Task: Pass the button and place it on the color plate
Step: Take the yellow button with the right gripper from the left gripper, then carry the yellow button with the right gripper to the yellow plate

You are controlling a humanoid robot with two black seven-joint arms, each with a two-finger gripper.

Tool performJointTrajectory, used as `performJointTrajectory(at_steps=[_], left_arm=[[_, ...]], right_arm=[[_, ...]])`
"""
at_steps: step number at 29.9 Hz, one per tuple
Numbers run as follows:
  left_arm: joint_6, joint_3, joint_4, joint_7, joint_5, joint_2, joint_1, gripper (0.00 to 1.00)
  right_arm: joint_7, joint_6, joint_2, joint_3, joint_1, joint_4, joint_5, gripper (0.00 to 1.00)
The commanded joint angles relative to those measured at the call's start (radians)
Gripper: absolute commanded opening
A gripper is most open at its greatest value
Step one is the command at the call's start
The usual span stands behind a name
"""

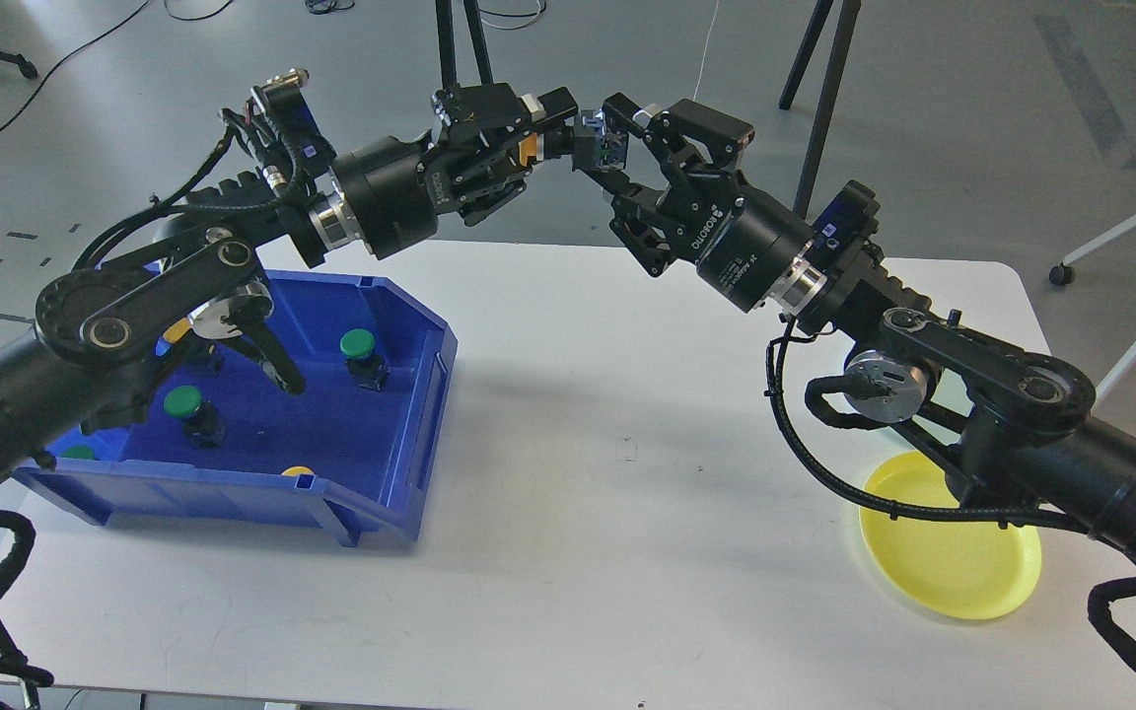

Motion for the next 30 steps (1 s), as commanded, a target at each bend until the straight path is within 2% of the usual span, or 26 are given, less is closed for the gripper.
performJointTrajectory(at_steps=[1,5,7,9,11,12,15,20,25,30], left_arm=[[0.000,0.002,0.000,0.001,0.000,0.000,0.000,0.08],[0.000,0.000,0.000,0.001,0.000,0.000,0.000,0.10],[0.000,-0.001,0.002,0.001,-0.001,0.000,0.001,0.17],[0.000,-0.003,0.003,0.001,-0.003,-0.002,0.001,0.44],[0.000,-0.012,0.006,0.001,-0.021,-0.005,0.004,0.81],[0.000,-0.014,0.011,0.001,-0.039,-0.005,0.004,0.88],[0.000,-0.014,0.025,0.001,-0.072,-0.008,0.006,0.94],[0.000,-0.014,0.026,0.001,-0.076,-0.009,0.006,0.95],[0.000,-0.015,0.026,0.001,-0.081,-0.009,0.009,0.95],[0.000,-0.015,0.029,0.001,-0.081,-0.009,0.009,0.95]], right_arm=[[0.000,0.003,0.000,-0.002,-0.001,0.002,-0.005,0.33],[-0.005,0.008,-0.004,-0.003,0.003,0.005,-0.007,0.19],[-0.007,0.008,-0.004,-0.003,0.003,0.005,-0.007,0.09],[-0.008,0.008,-0.006,-0.003,0.004,0.005,-0.007,0.05],[-0.008,0.008,-0.009,-0.003,0.003,0.007,-0.007,0.03],[-0.008,0.006,-0.009,-0.003,0.003,0.008,-0.005,0.02],[-0.008,0.006,-0.030,-0.002,-0.004,0.011,-0.002,0.02],[-0.007,0.000,-0.121,0.021,-0.065,0.048,0.002,0.01],[-0.007,-0.029,-0.351,0.099,-0.264,0.196,0.004,0.01],[0.000,-0.128,-0.619,0.193,-0.557,0.414,0.004,0.01]])
